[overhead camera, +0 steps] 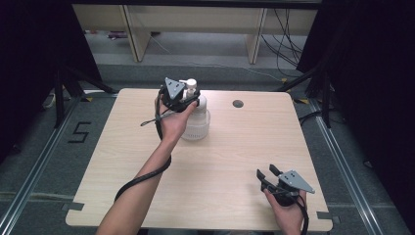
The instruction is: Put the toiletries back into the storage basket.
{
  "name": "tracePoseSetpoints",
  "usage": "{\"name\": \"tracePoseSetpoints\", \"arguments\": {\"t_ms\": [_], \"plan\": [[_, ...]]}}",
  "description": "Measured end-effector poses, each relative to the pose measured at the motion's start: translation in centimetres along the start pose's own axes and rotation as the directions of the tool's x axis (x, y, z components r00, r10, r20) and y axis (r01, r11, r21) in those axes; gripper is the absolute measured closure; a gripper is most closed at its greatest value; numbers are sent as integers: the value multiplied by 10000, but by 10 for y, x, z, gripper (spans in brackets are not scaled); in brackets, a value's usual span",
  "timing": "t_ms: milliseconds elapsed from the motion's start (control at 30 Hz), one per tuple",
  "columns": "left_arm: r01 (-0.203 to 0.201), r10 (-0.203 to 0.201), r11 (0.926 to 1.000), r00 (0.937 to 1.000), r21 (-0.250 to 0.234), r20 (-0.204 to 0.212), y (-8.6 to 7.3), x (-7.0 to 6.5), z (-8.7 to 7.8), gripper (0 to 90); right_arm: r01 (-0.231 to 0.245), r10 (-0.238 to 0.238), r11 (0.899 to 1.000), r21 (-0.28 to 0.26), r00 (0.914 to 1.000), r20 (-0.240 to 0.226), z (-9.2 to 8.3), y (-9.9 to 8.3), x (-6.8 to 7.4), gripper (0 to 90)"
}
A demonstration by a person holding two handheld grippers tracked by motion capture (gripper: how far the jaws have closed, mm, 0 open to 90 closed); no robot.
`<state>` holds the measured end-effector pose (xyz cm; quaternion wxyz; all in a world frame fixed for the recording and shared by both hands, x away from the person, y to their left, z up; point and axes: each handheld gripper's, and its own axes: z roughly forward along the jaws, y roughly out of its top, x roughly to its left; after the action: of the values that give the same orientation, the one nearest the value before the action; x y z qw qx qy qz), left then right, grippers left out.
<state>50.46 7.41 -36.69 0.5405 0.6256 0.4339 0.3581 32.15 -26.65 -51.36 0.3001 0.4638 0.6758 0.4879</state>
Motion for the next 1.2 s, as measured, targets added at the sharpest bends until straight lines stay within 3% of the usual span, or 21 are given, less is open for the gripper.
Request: {"name": "tracePoseSetpoints", "arguments": {"t_ms": [133,300,433,500,1167,1200], "plan": [[-74,73,10000,9999,42,129,-1,0,-7,358,-246,247,9997,75,9996,-130,0,0,1,449],[-111,108,9999,9995,118,305,-3,2,-19,357,97,-99,9999,88,9999,127,-1,0,0,449],[-151,147,9998,9991,99,393,-4,4,-27,357,-124,125,9999,98,9999,-88,-1,0,1,449],[-134,131,9999,9990,70,417,-4,5,-30,357,33,-36,9997,236,9999,121,-2,1,0,449],[-180,174,9998,9962,52,858,-20,13,-74,358,-17,16,10000,85,10000,77,-1,0,1,449],[-215,213,9998,9960,10,864,-21,13,-76,358,-453,452,9987,229,9990,40,-1,0,4,449]]}}
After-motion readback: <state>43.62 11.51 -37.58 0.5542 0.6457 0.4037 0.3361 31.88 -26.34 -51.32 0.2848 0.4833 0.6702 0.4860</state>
